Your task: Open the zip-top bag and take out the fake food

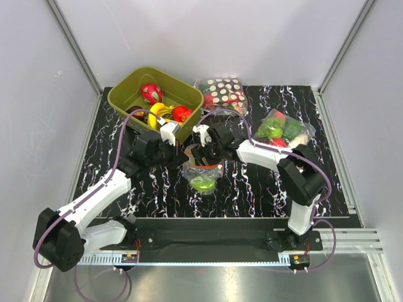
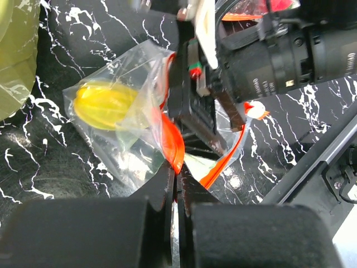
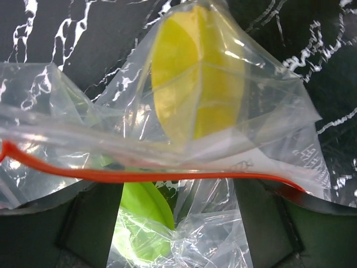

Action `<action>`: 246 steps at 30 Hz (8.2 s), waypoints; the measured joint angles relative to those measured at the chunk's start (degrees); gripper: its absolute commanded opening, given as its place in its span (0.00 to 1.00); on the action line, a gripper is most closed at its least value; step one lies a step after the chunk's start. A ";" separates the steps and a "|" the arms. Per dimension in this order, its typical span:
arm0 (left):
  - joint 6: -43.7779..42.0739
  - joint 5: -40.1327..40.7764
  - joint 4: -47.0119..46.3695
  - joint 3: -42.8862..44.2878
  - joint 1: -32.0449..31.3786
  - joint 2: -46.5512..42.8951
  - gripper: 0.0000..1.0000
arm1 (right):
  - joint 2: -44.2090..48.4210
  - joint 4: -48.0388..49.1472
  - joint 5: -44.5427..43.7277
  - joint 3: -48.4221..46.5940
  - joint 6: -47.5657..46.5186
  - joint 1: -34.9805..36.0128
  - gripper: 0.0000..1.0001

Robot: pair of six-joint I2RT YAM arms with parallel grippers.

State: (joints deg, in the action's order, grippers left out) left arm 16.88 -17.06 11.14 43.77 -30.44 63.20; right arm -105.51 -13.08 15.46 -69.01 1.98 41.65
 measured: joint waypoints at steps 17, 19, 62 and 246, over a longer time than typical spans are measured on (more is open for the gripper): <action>0.31 -1.38 -0.42 0.04 0.02 1.38 0.11 | -3.19 3.87 7.19 -1.90 -5.86 0.09 0.83; 0.90 -0.13 -0.85 -0.33 0.02 1.36 0.42 | -3.21 4.72 7.48 -1.90 -5.81 0.11 0.83; 22.12 22.27 -17.11 -31.82 9.51 -33.03 0.69 | -3.52 7.19 6.51 0.26 -3.82 0.52 0.83; 18.56 -8.96 -29.94 -19.34 12.02 16.22 0.00 | -3.04 -8.70 9.46 -39.85 5.20 -7.76 0.25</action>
State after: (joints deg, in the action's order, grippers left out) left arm 35.44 -26.02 -18.81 24.43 -18.41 79.42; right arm -108.55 -21.78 24.93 -108.86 7.18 33.89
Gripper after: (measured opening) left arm 0.005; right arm 0.399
